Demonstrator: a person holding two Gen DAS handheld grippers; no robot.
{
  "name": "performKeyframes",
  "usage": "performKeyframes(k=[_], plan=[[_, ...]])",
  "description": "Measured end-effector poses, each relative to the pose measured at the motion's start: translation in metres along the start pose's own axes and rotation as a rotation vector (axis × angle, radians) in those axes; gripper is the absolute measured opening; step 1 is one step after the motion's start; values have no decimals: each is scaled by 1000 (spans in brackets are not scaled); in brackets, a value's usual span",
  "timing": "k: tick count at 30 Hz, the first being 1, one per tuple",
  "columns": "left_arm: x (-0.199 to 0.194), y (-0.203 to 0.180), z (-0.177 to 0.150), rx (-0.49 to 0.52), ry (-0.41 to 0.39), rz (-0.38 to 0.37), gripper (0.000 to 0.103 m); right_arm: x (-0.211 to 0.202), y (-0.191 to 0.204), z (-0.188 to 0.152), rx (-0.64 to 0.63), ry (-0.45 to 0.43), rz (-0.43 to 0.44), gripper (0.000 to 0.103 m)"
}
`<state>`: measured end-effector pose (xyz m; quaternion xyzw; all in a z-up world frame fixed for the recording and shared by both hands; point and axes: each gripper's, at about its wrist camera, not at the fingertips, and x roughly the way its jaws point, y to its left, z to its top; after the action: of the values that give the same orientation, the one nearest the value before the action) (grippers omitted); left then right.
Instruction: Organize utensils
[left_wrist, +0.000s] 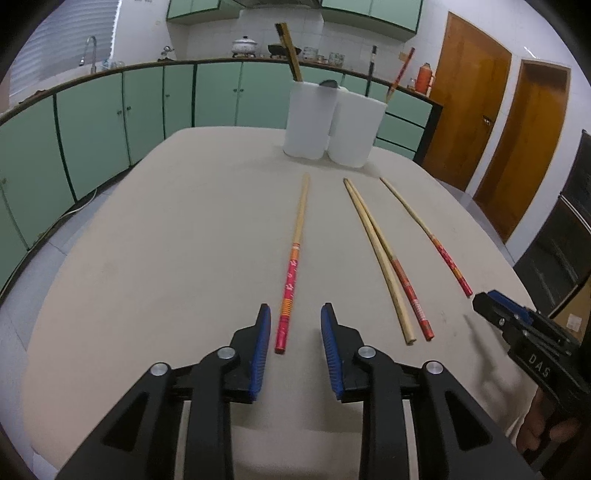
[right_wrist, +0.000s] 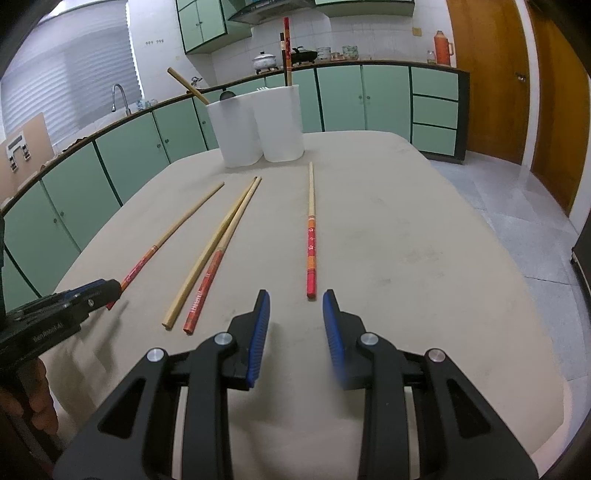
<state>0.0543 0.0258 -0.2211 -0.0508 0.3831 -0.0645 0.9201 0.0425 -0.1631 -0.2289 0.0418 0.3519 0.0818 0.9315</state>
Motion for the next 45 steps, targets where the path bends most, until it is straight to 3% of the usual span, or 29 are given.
performKeyframes(k=[7,11,13,17,20,22,24,27,30,37,45], plan=[[4,3,-4,-9,26,8,28,0,-4,0,15,-7,-5,29],[5,-5,-7,34,34,50,29,4,-3,-1,3,-7,-11,29],[4,-7,-9,46,34,47,33,8,-3,-1,0,-2,-13,29],[3,-3,-9,31,30,35,33,15,-2,0,-9,8,-22,26],[4,0,-8,11,25,31,21,19,-2,3,-9,11,-26,23],[5,1,-7,-2,28,22,6,23,-1,4,-13,21,-31,19],[6,-2,-6,2,26,17,6,25,-1,5,-15,24,-38,17],[6,-7,-5,10,23,8,6,26,0,5,-28,28,-56,5],[5,-10,-3,15,15,4,6,26,0,6,-32,32,-56,5],[-20,-23,19,78,-82,24,6,-1,1,22,-69,-31,-61,5],[-58,-41,61,131,-207,17,6,-46,1,76,-129,-158,-54,5]])
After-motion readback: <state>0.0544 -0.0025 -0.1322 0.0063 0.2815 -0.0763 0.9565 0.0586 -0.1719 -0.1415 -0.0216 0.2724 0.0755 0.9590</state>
